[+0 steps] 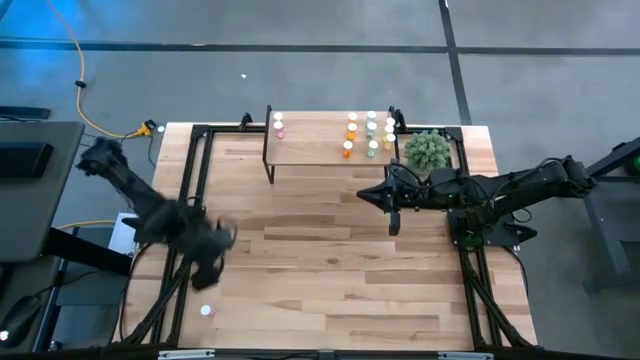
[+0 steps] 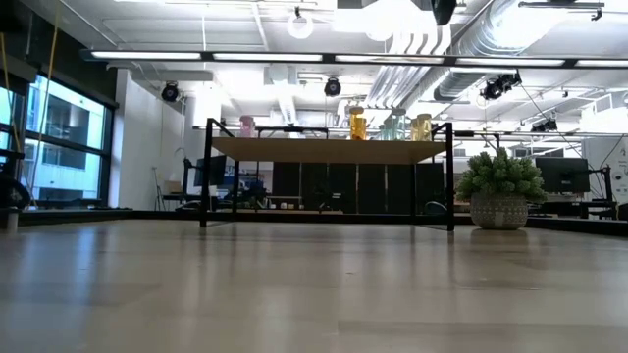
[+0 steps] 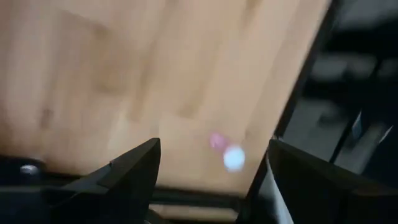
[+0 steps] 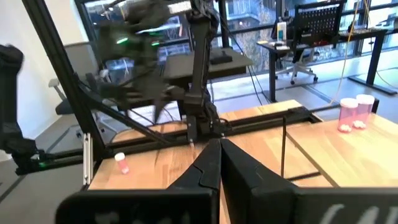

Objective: Pick and place medicine bottles onto shelf by color
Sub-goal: Put the pink pill bottle on the shelf aligned with the other pink pill bottles

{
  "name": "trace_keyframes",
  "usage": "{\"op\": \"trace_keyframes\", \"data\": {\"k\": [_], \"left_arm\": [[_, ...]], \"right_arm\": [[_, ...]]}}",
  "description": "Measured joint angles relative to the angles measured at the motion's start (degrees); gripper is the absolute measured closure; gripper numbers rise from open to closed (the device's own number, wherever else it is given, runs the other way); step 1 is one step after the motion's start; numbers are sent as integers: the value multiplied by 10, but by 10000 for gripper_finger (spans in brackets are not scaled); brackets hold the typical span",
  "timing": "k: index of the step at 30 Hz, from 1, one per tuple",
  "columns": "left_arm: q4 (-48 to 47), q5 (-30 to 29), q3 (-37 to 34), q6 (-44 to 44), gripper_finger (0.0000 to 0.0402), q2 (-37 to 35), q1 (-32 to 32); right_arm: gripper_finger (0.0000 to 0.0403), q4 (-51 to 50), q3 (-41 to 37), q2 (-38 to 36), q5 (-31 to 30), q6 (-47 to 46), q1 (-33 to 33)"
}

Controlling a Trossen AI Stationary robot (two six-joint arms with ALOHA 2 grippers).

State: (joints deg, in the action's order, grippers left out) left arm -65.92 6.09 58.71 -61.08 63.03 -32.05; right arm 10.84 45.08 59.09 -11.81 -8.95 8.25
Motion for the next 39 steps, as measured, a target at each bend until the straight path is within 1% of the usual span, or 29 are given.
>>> {"op": "trace_keyframes", "data": {"k": [2,3,6,8,11,15,19,22,27,28,34,39], "left_arm": [[36,-7,-8,-16,115,27,-80],[58,-19,-9,-23,115,41,-116],[113,-77,-10,-48,116,89,-212],[133,-110,-10,-64,116,124,-257],[122,-123,-10,-87,116,176,-298],[98,-134,-11,-114,116,220,-302],[130,-124,-10,-76,120,233,-303],[132,-113,-10,-68,129,238,-303],[133,-155,-10,-76,149,252,-303],[134,-157,-10,-76,153,257,-303],[137,-110,-10,-73,162,296,-304],[139,-124,-10,-86,162,312,-304]], "right_arm": [[402,-8,0,0,0,0,0],[402,-13,0,0,0,0,0],[402,-26,0,0,0,0,0],[402,-34,0,0,0,0,0],[402,-41,0,0,0,0,0],[402,-44,0,0,-4,-2,0],[402,-44,0,0,-21,-11,0],[402,-46,0,0,-23,-11,0],[402,-46,0,0,-23,-11,0],[402,-47,0,0,-23,-11,0],[402,-49,0,0,-24,-15,0],[402,-51,0,0,-25,-15,0]]}}
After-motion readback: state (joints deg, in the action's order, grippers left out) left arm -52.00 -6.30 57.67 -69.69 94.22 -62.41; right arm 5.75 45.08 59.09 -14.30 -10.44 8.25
